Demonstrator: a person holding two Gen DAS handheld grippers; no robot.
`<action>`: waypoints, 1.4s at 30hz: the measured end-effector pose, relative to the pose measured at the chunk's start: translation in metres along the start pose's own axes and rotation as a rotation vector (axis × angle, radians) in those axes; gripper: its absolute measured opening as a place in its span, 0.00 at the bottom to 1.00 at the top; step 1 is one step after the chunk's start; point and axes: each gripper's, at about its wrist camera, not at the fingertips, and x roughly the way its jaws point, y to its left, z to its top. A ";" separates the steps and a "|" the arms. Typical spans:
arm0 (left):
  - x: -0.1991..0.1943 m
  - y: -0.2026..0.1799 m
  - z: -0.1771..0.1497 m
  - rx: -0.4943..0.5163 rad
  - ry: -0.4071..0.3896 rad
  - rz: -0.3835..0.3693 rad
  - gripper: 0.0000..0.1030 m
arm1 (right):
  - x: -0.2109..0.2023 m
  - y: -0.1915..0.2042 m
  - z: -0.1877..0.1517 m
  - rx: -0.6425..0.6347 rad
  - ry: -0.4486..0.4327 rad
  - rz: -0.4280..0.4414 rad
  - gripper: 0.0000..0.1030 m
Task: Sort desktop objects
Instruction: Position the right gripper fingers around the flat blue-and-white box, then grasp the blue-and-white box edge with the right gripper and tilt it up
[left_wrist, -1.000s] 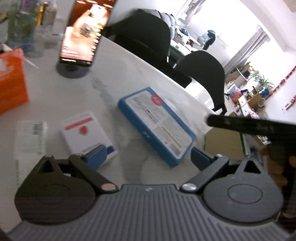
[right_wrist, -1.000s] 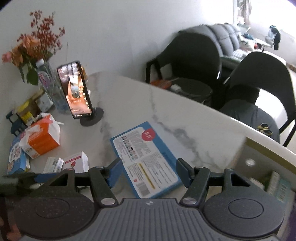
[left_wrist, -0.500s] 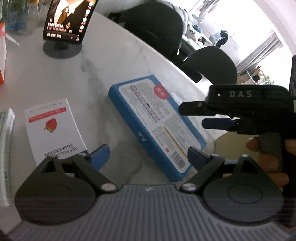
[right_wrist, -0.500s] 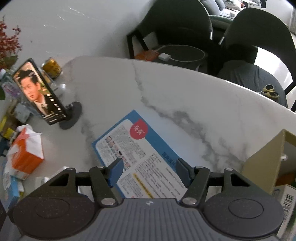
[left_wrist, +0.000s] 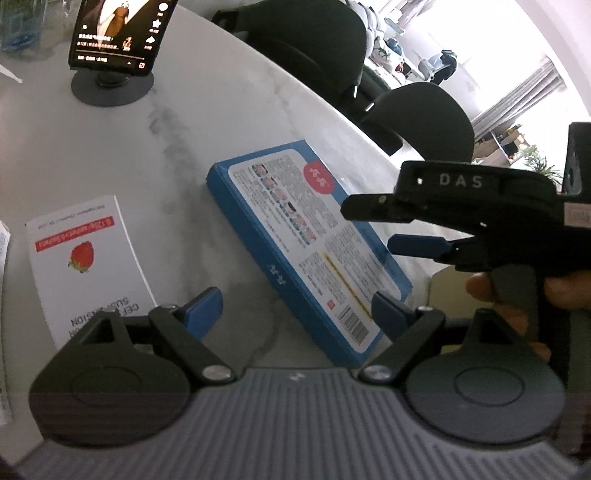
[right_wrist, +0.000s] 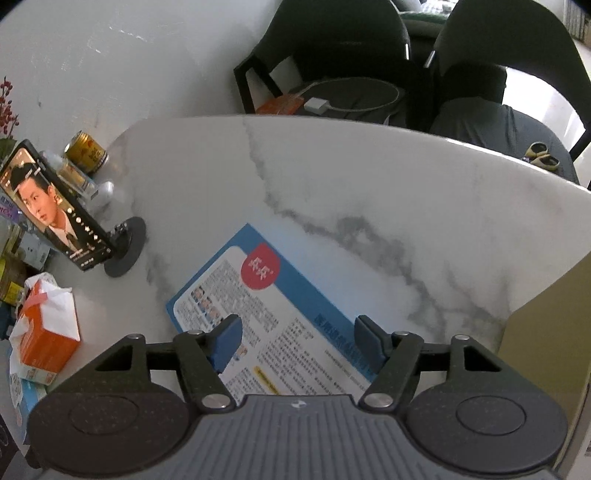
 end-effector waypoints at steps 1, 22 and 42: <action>0.000 -0.001 0.000 -0.001 0.000 -0.001 0.86 | 0.000 -0.001 0.001 0.002 -0.002 -0.001 0.69; -0.011 -0.001 -0.011 0.074 0.041 -0.004 0.88 | 0.021 -0.007 -0.017 0.116 0.183 0.154 0.75; -0.063 -0.007 -0.014 0.182 -0.075 0.021 0.90 | -0.029 0.015 -0.037 0.116 0.128 0.271 0.75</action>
